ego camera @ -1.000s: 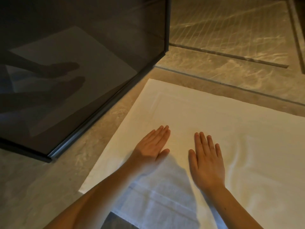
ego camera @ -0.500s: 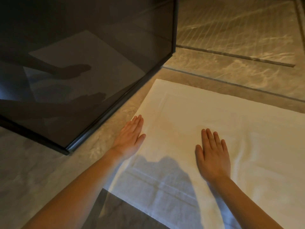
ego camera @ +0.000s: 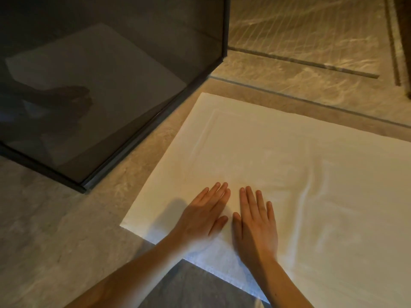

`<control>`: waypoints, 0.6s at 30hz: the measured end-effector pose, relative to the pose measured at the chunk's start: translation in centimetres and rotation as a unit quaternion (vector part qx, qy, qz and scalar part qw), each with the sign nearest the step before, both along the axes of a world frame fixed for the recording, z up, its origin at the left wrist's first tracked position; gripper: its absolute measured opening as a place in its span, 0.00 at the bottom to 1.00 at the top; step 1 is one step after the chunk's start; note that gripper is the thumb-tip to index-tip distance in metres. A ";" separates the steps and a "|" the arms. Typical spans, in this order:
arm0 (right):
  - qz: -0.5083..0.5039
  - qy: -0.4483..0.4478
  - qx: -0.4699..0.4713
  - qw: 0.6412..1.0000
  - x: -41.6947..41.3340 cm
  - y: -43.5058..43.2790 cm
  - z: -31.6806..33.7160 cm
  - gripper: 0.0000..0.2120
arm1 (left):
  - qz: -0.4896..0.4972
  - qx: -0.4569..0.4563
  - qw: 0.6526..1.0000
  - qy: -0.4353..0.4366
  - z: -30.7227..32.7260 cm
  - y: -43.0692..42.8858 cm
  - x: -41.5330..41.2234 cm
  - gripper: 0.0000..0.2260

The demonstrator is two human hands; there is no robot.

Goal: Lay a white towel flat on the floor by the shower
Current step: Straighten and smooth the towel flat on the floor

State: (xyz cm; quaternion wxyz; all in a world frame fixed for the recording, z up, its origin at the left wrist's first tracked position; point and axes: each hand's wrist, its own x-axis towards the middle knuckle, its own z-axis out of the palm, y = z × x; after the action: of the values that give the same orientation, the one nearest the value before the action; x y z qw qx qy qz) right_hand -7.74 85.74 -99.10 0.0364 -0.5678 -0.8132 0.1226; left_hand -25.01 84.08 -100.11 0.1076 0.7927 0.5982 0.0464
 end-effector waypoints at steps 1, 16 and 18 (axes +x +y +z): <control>-0.002 0.005 0.002 1.000 0.0 0.0 -0.1 0.29 | 0.000 -0.005 1.000 0.003 0.1 0.0 -0.3 0.27; 0.000 0.020 -0.004 1.000 0.1 -0.2 -0.3 0.30 | 0.149 -0.047 0.987 0.040 0.9 -3.8 -11.6 0.30; -0.002 0.023 -0.006 1.000 0.1 -0.2 -0.1 0.30 | 0.163 -0.056 0.985 0.025 0.9 -4.0 -12.1 0.30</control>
State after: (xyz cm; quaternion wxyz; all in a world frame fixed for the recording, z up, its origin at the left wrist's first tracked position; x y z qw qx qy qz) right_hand -7.65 85.54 -99.24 0.0520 -0.5664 -0.8105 0.1401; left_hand -37.09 80.10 -99.19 0.1281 0.6781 0.7236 0.0097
